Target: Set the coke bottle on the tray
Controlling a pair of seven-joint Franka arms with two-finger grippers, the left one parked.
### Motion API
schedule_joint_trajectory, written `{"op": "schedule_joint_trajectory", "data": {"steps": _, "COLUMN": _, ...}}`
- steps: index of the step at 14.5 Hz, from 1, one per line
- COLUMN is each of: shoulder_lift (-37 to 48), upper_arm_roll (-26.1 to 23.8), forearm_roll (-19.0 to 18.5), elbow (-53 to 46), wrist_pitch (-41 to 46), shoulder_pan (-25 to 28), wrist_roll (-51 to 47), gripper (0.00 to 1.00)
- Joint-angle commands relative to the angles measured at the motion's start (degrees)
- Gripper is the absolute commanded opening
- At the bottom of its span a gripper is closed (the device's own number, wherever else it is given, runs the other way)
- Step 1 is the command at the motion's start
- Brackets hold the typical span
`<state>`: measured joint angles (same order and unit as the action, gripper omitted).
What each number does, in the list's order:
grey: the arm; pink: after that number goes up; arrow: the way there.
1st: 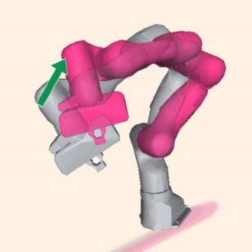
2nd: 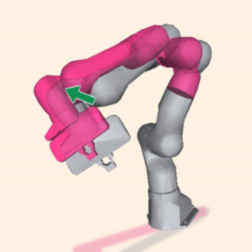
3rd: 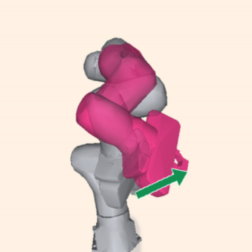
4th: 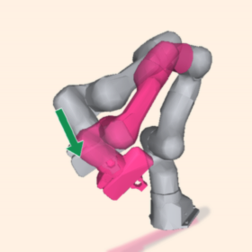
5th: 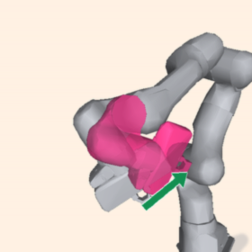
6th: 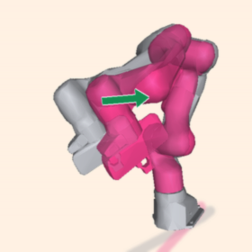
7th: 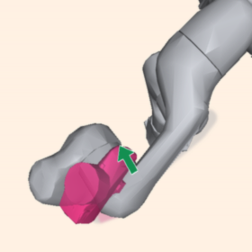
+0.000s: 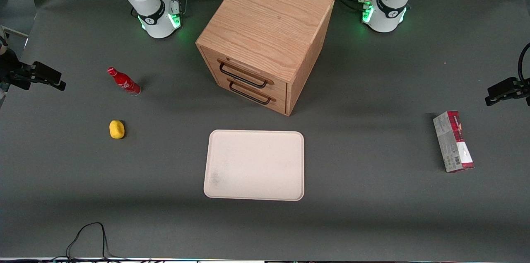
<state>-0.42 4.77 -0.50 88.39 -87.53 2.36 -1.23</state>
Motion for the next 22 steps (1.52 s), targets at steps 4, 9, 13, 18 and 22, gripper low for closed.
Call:
{"op": "schedule_joint_trajectory", "data": {"steps": 4, "shoulder_lift": -0.02, "upper_arm_roll": 0.50, "forearm_roll": 0.15, "elbow": -1.12, "wrist_pitch": 1.31, "shoulder_pan": 0.36, "wrist_roll": 0.97, "gripper": 1.00}}
{"op": "schedule_joint_trajectory", "data": {"steps": 9, "shoulder_lift": -0.02, "upper_arm_roll": 0.50, "forearm_roll": 0.14, "elbow": -0.68, "wrist_pitch": 1.39, "shoulder_pan": 0.45, "wrist_roll": 0.88, "gripper": 1.00}}
{"op": "schedule_joint_trajectory", "data": {"steps": 13, "shoulder_lift": 0.15, "upper_arm_roll": 0.50, "forearm_roll": 0.14, "elbow": -0.42, "wrist_pitch": 1.48, "shoulder_pan": 0.45, "wrist_roll": 0.79, "gripper": 1.00}}
{"op": "schedule_joint_trajectory", "data": {"steps": 18, "shoulder_lift": 4.36, "upper_arm_roll": 0.59, "forearm_roll": 0.14, "elbow": 3.09, "wrist_pitch": 1.66, "shoulder_pan": 0.45, "wrist_roll": 0.79, "gripper": 1.00}}
{"op": "schedule_joint_trajectory", "data": {"steps": 22, "shoulder_lift": 13.67, "upper_arm_roll": 1.20, "forearm_roll": 0.06, "elbow": 11.69, "wrist_pitch": 1.57, "shoulder_pan": 0.36, "wrist_roll": 0.70, "gripper": 1.00}}
